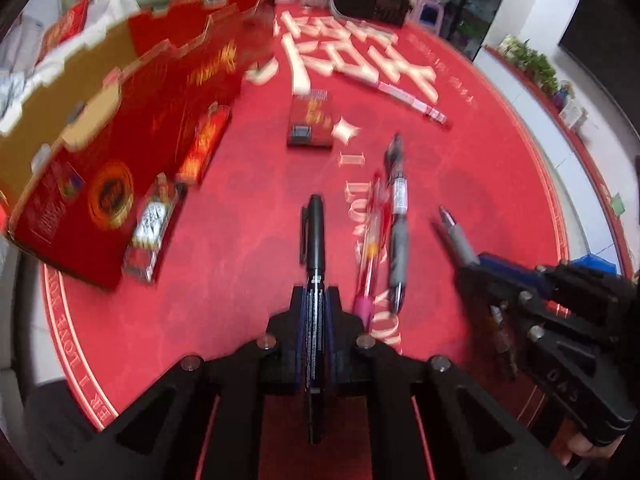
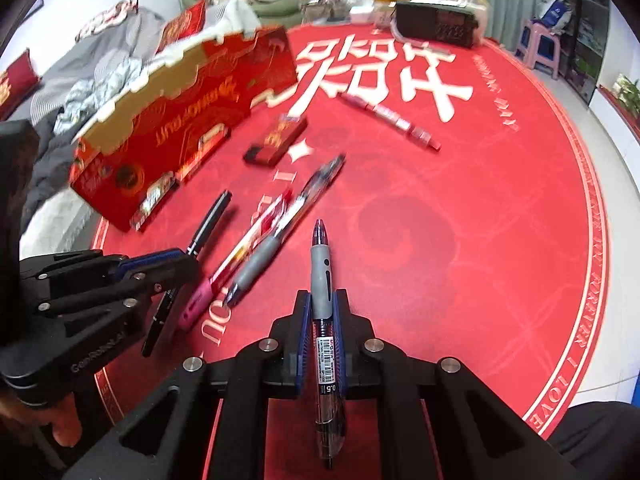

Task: Organize rigid objects
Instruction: 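Carry the black marker in the left tool over the box while the right carries the grey pen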

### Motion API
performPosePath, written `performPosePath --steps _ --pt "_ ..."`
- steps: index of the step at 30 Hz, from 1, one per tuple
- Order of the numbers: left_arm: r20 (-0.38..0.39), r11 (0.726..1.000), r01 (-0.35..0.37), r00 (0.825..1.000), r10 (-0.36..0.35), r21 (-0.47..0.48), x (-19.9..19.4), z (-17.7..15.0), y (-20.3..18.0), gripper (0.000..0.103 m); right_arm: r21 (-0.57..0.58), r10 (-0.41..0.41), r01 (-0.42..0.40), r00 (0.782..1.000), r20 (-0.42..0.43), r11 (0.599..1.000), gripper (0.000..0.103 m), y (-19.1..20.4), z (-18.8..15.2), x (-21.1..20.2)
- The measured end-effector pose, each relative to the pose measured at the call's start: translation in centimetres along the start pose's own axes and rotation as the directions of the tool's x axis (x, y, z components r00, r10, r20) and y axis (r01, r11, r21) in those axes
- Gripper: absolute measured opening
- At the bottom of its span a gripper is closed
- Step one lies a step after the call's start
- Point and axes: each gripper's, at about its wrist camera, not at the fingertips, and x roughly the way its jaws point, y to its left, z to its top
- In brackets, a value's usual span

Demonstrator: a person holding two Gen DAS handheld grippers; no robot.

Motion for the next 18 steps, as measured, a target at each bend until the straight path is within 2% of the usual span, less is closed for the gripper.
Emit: performPosePath --steps 5,12,18 --pt "0.009 0.998 -0.048 0.999 0.048 0.043 -0.4 -0.2 -0.9 0.009 -0.015 -0.013 0.013 1.000 -0.008 1.000 0.012 0.2 0.2 -0.6" --pt "0.015 0.998 -0.045 0.999 0.044 0.037 -0.3 -0.4 -0.6 0.009 -0.031 -0.031 0.031 0.999 -0.015 0.999 0.012 0.4 0.4 -1.1" --pt "0.064 0.997 -0.076 0.995 0.074 0.020 -2.1 0.5 -0.5 0.009 -0.022 0.010 -0.009 0.999 0.046 1.000 0.012 1.0 1.6 -2.8"
